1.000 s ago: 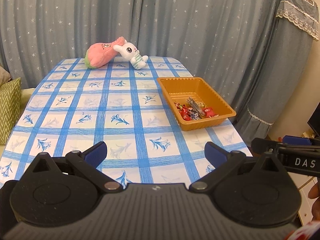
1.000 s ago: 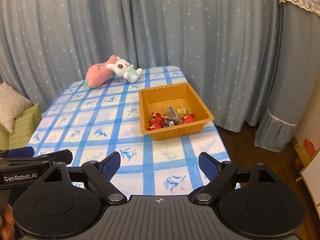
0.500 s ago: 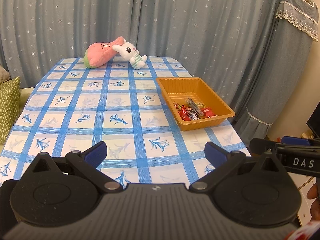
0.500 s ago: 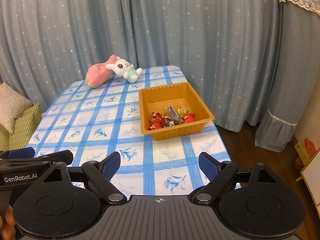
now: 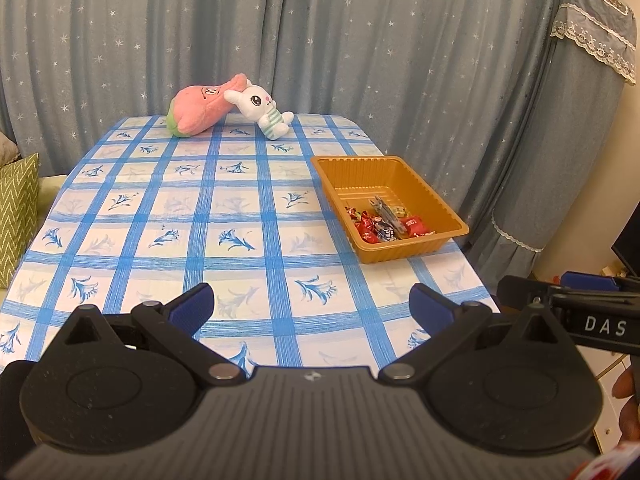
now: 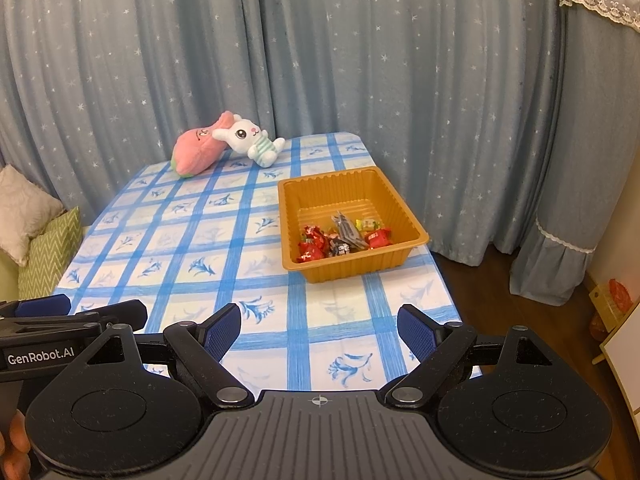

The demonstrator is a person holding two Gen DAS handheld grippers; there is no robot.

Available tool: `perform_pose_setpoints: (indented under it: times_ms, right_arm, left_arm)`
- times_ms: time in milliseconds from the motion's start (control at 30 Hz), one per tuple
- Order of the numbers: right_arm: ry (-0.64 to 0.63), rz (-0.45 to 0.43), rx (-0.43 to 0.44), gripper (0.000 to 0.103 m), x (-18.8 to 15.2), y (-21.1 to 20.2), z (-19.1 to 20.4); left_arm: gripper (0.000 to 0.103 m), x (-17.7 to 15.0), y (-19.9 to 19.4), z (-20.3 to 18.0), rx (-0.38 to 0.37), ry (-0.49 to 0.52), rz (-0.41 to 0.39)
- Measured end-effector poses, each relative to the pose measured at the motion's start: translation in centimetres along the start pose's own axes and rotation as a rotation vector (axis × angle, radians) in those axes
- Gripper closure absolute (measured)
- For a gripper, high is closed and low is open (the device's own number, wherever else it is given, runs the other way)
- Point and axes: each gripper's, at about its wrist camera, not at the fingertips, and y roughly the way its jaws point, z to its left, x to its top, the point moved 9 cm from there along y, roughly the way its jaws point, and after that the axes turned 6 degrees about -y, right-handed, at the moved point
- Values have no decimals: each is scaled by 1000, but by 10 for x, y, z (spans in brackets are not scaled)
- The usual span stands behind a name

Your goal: Organize snacks

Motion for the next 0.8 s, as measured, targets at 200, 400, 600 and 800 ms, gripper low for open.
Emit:
perform_pose_setpoints:
  times_ms: [200, 400, 600, 800]
  right_arm:
    - [0, 1, 0, 18, 0, 0, 1]
    - [1, 1, -2, 18, -1, 0, 1]
    - [1, 0, -1, 18, -1, 1, 1]
    - [1, 0, -1, 18, -1, 1, 0]
  left_arm:
    - [0, 0, 0, 0, 0, 0, -1]
    - [0, 1, 1, 1, -1, -1, 0]
    - [0, 0, 1, 1, -1, -1, 0]
    - [0, 0, 1, 1, -2, -1, 0]
